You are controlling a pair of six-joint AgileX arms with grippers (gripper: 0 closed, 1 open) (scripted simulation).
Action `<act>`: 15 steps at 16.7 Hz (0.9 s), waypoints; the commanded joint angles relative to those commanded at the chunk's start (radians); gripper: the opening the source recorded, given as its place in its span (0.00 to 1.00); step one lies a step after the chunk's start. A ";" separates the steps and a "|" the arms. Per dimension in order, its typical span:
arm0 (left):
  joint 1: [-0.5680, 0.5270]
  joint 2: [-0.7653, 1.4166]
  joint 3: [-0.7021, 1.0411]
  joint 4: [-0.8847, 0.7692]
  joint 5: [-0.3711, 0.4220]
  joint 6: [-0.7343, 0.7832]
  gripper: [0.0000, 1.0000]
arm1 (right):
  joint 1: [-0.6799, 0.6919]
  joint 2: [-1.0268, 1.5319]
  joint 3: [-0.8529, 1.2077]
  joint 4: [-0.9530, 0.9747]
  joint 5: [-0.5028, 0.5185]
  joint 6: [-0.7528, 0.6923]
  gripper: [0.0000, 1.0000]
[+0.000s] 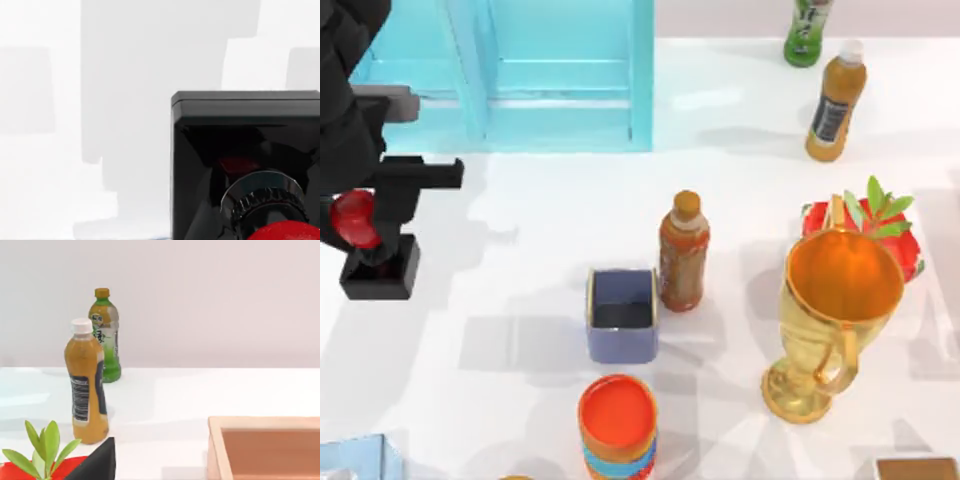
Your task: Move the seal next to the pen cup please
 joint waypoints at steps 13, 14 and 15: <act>-0.194 0.061 0.127 -0.043 0.001 -0.199 0.00 | 0.000 0.000 0.000 0.000 0.000 0.000 1.00; -0.221 0.092 0.126 -0.012 0.001 -0.224 0.00 | 0.000 0.000 0.000 0.000 0.000 0.000 1.00; -0.248 0.122 0.123 0.020 0.001 -0.249 0.00 | 0.000 0.000 0.000 0.000 0.000 0.000 1.00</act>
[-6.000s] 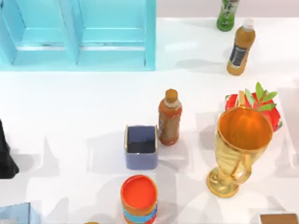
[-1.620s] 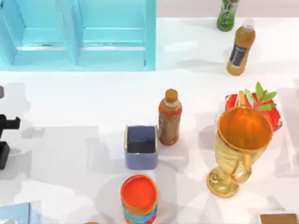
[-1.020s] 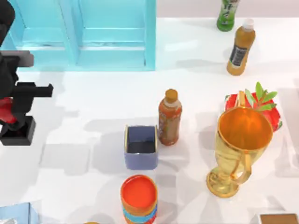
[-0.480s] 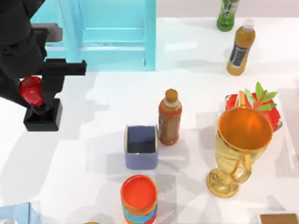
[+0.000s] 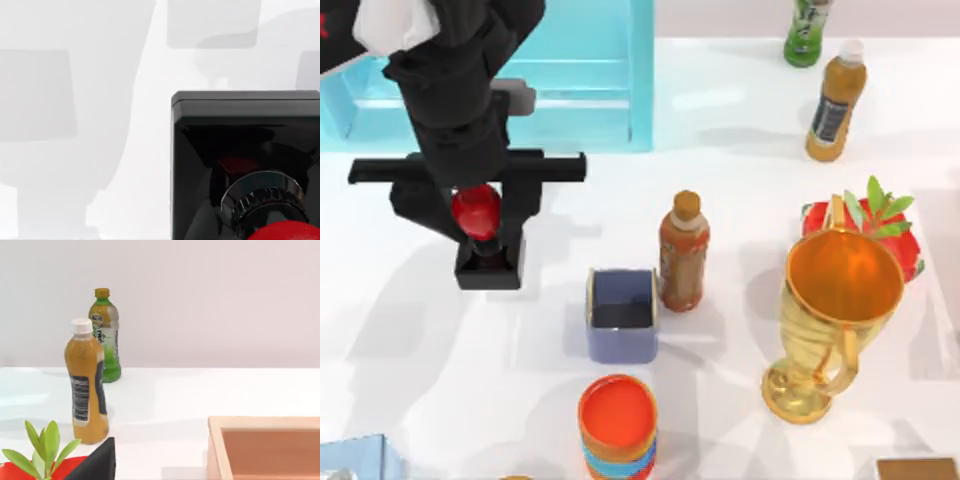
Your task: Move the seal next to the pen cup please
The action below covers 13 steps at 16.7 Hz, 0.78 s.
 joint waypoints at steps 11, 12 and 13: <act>-0.055 0.067 -0.032 0.104 0.001 -0.055 0.00 | 0.000 0.000 0.000 0.000 0.000 0.000 1.00; -0.056 0.070 -0.041 0.115 0.001 -0.055 0.00 | 0.000 0.000 0.000 0.000 0.000 0.000 1.00; -0.057 0.071 -0.049 0.126 0.000 -0.055 0.00 | 0.000 0.000 0.000 0.000 0.000 0.000 1.00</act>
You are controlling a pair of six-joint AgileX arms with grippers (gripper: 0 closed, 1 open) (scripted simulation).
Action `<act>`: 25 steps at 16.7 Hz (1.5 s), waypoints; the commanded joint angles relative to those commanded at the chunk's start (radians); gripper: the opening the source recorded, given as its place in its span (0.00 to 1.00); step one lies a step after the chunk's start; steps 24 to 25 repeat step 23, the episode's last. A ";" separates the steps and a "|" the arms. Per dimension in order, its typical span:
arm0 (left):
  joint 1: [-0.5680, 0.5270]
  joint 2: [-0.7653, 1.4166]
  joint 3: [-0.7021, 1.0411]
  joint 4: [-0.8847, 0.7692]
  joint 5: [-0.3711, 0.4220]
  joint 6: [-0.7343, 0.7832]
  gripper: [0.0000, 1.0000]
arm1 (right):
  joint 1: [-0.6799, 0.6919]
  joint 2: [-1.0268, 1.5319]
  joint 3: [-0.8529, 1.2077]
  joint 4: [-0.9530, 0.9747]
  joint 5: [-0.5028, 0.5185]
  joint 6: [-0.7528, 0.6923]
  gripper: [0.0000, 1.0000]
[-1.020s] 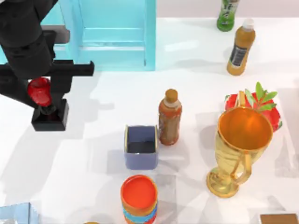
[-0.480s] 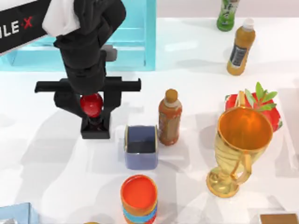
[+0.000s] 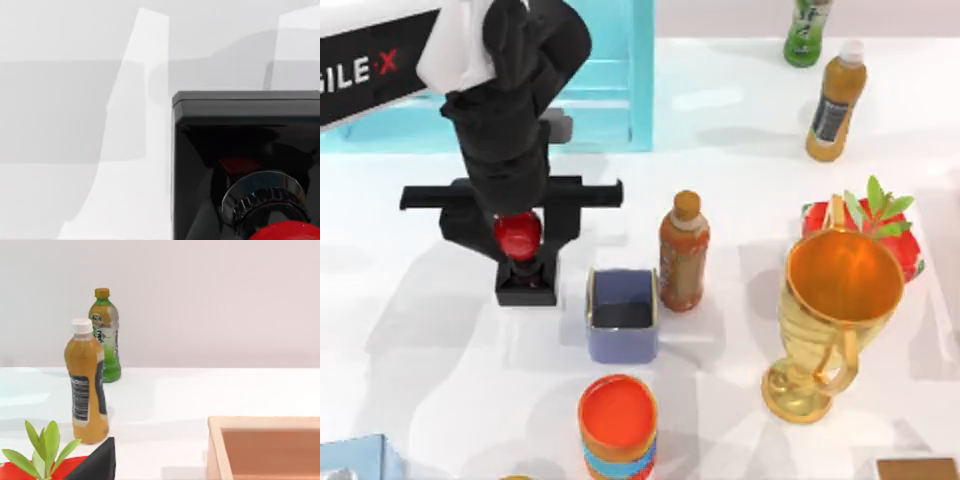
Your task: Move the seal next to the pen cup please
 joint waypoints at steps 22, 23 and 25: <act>0.000 0.000 -0.003 0.004 0.000 0.000 1.00 | 0.000 0.000 0.000 0.000 0.000 0.000 1.00; 0.000 0.000 -0.003 0.004 0.000 0.000 1.00 | 0.000 0.000 0.000 0.000 0.000 0.000 1.00; 0.000 0.000 -0.003 0.004 0.000 0.000 1.00 | 0.000 0.000 0.000 0.000 0.000 0.000 1.00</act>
